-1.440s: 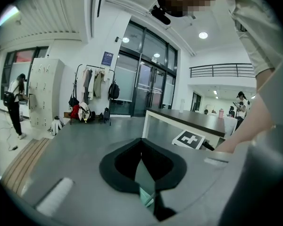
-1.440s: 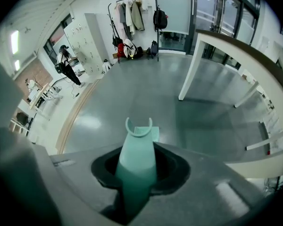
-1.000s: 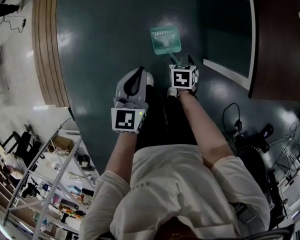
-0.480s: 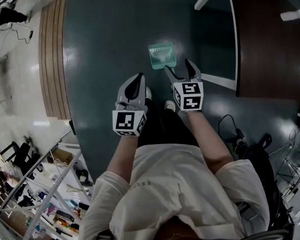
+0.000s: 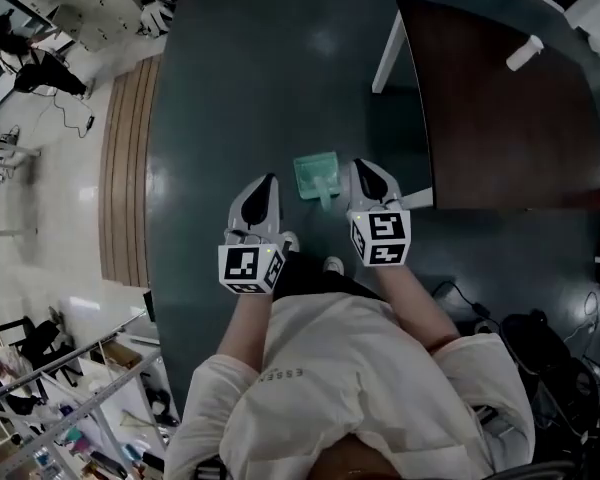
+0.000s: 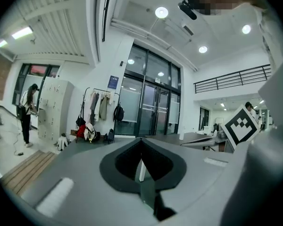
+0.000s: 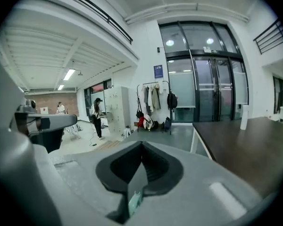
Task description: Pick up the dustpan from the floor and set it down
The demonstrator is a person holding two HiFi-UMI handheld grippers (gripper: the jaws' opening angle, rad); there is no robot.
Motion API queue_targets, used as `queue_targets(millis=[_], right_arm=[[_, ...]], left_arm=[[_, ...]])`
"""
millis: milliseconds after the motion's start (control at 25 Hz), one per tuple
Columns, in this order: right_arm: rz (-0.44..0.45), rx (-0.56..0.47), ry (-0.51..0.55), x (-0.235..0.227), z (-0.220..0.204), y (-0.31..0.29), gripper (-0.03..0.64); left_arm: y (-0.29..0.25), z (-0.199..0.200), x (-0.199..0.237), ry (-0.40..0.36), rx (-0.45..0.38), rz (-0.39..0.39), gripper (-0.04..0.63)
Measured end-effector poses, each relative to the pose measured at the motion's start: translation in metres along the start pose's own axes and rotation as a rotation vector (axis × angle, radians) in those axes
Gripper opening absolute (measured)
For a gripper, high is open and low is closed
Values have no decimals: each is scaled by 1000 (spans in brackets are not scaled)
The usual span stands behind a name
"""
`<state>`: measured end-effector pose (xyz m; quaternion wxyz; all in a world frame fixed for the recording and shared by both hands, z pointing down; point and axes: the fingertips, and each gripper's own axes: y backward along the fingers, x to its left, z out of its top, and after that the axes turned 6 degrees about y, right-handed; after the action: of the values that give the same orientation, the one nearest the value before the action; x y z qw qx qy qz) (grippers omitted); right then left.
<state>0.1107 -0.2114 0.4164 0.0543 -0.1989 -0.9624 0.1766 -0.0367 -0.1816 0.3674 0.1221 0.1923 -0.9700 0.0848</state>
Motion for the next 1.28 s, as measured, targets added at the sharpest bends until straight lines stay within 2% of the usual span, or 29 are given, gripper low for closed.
queue_targets(millis=[120,240,360,440,640,840,1040,1160,1280], right_arm=[[40,-84,61,3,8,34,-11],[95,-162,101,16,13,65,-11],[100,-218,129,35,16,99,-11],[93,-236,151,51,11,119,-11],[82,-226,154,79,-4,160,-11],[56,-177,116,96,-17,208,-11],[46,-143,109,142,-39,269,-11],[73,-135,86,170,-49,303,-11],[69,-139,106,194,-54,332,-11]], left_arm=[[20,5,-26,-27,-35,-10,14],[39,2,-46,-46,-36,-42,14],[70,1,-60,-42,-52,-74,14],[96,2,-61,-61,-88,-64,14],[152,-5,-67,-61,-112,-63,14],[209,-15,-86,-33,-75,-76,14],[285,-26,-97,-23,-61,-87,14],[331,-34,-107,-12,-47,-92,14],[370,-40,-112,7,-35,-91,14]])
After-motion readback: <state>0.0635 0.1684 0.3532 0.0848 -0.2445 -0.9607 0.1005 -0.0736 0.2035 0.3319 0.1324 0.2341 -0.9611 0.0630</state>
